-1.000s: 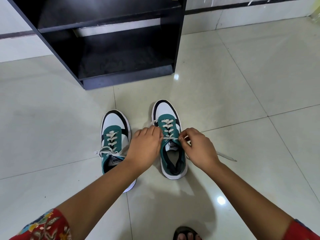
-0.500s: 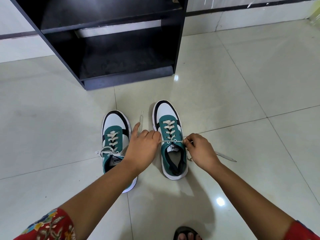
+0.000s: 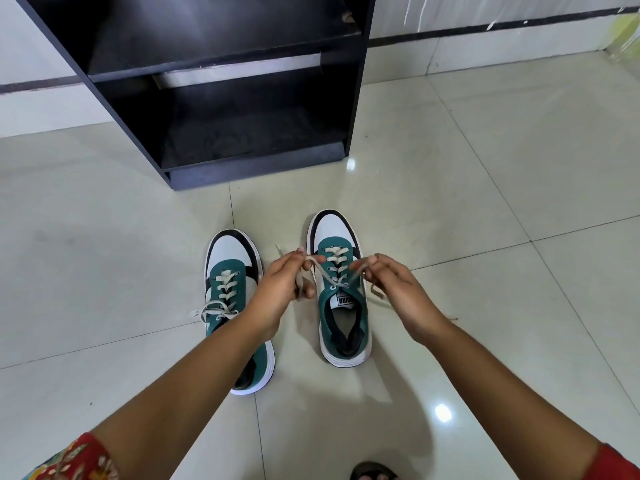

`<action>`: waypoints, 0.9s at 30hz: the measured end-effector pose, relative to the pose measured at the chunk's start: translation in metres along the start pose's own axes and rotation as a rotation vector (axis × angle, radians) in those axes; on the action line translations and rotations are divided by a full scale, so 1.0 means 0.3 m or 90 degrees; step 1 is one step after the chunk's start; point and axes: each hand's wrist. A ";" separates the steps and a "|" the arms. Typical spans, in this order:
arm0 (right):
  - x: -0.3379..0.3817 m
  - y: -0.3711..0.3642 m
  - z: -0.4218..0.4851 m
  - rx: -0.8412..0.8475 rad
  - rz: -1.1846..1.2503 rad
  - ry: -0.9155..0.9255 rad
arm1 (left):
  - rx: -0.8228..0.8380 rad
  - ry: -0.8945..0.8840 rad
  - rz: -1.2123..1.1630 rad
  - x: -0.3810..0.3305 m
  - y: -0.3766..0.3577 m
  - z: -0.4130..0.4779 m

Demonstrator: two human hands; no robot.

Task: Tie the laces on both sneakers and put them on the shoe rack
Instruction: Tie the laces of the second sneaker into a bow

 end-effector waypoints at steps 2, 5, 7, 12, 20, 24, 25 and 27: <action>0.007 -0.017 0.009 0.031 0.127 0.008 | 0.028 -0.004 -0.044 -0.019 -0.014 -0.009; 0.007 -0.039 0.012 0.041 0.186 0.016 | 0.047 -0.042 -0.039 -0.024 -0.027 -0.020; -0.003 -0.049 0.015 0.039 0.174 0.023 | 0.063 -0.076 0.002 -0.020 -0.030 -0.024; -0.019 -0.062 0.023 0.047 0.132 0.060 | 0.088 -0.104 0.054 -0.004 -0.032 -0.018; -0.021 -0.063 0.042 0.056 0.157 0.042 | 0.154 -0.109 0.067 -0.020 -0.054 -0.008; -0.026 -0.058 0.039 0.121 0.124 0.085 | 0.132 0.013 0.037 -0.005 -0.035 0.031; -0.028 -0.055 0.037 0.130 0.110 0.092 | 0.145 0.026 0.023 -0.005 -0.034 0.034; -0.030 -0.054 0.036 0.139 0.078 0.111 | 0.161 0.038 -0.008 -0.007 -0.036 0.036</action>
Point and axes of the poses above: each hand's wrist, its own z-axis towards the middle knuckle, its own y-axis out of the back of the hand, x = y × z, and after that the axes turned 1 degree about z, right-handed
